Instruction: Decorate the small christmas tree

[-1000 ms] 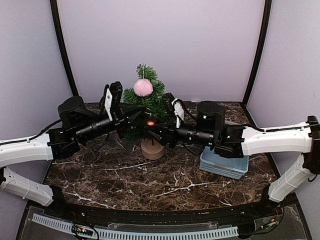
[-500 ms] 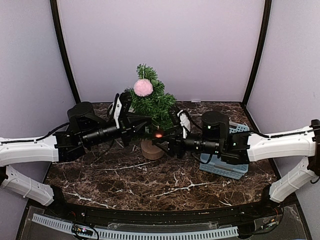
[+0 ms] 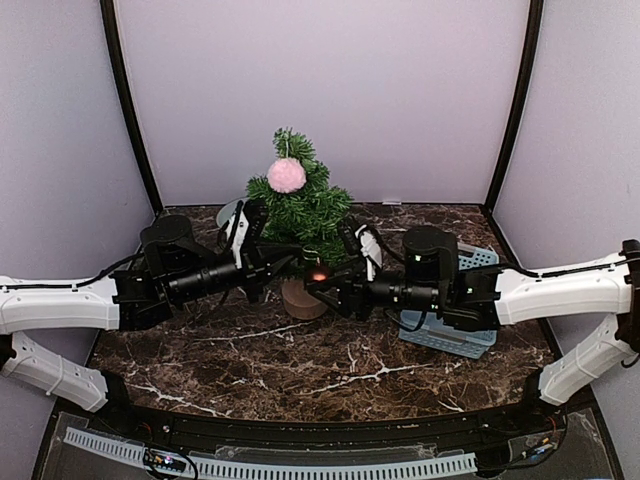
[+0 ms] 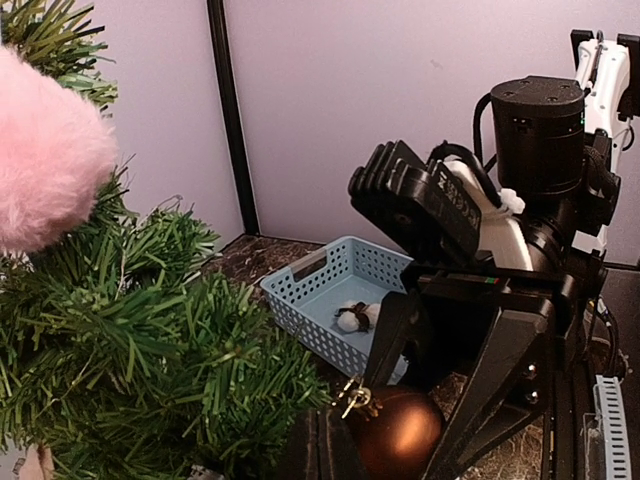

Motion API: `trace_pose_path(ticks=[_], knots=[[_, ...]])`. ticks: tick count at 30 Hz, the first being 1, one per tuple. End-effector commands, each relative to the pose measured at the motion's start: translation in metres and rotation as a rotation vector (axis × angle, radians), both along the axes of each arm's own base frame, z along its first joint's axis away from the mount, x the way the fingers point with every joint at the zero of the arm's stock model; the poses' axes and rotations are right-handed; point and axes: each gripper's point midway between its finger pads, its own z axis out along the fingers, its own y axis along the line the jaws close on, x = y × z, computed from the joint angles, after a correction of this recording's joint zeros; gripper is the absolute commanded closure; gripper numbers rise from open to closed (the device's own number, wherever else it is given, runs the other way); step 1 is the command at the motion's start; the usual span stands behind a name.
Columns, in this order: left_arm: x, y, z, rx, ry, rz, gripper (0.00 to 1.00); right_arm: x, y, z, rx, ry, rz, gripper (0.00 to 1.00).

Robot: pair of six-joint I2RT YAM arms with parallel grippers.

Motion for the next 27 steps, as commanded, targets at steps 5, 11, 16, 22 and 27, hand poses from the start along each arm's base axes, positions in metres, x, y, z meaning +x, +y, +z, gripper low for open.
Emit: trace_pose_path(ticks=[5,11,16,22,27], knots=[[0.018,0.0,0.032,-0.046,-0.081,0.092,1.0,0.021,0.002,0.027,0.026,-0.05,-0.054,0.64],[0.027,-0.005,0.039,-0.052,-0.097,0.118,1.0,0.033,-0.002,0.03,0.02,-0.052,-0.085,0.64],[0.035,-0.004,0.044,-0.05,-0.107,0.158,1.0,0.039,0.0,0.028,0.004,-0.05,-0.087,0.64],[0.043,-0.003,0.041,-0.034,-0.101,0.2,1.0,0.045,0.002,0.024,-0.018,-0.042,-0.094,0.64],[0.046,-0.004,0.04,-0.028,-0.092,0.215,1.0,0.05,0.004,0.023,-0.022,-0.029,-0.1,0.64]])
